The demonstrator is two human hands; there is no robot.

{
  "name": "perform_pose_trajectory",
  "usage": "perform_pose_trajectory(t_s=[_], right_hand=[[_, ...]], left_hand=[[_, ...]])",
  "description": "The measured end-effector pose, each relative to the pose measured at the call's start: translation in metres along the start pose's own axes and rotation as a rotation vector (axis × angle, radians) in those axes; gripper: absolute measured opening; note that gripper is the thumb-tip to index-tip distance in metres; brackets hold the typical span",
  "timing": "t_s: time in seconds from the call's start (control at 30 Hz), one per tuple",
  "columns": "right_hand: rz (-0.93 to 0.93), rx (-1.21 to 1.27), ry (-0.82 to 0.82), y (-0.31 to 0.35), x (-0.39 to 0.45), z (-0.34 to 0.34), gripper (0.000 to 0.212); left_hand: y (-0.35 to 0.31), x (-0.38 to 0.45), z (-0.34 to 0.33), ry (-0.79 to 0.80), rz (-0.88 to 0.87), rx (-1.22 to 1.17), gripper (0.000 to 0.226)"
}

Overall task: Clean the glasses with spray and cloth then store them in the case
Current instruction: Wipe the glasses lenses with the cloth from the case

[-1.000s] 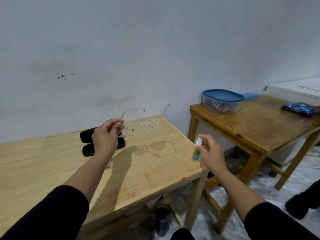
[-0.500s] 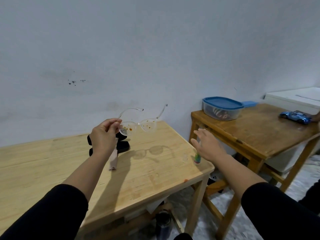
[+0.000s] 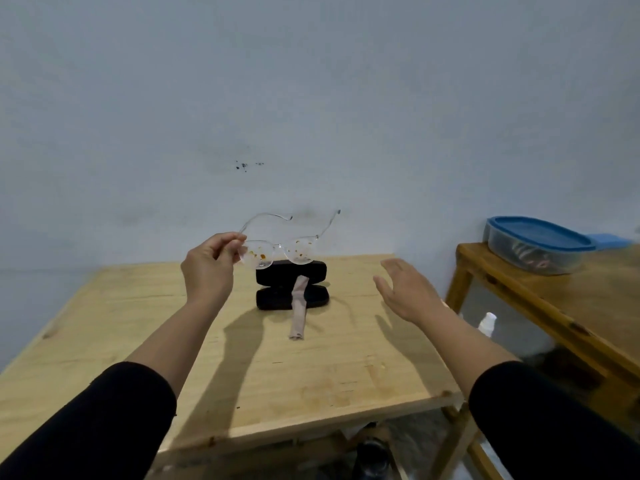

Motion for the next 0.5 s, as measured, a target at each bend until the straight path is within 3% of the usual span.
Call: perform_pose_trajectory(t_s=[0.37, 0.5], right_hand=[[0.193, 0.079, 0.19, 0.069, 0.038, -0.103, 0.043], [0.149, 0.198, 0.174, 0.075, 0.048, -0.125, 0.039]], left_hand=[[0.041, 0.029, 0.085, -0.173, 0.076, 0.115, 0.025], [0.056, 0.034, 0.099, -0.208, 0.095, 0.161, 0.029]])
Point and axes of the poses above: each hand's wrist, its own x-axis towards the middle knuckle, its own z-axis out of the back of the hand, y = z × x, the point moved 1 cm from there along x, towards the middle knuckle, and after that the axes turned 8 degrees about x, right-handed, at the moved point
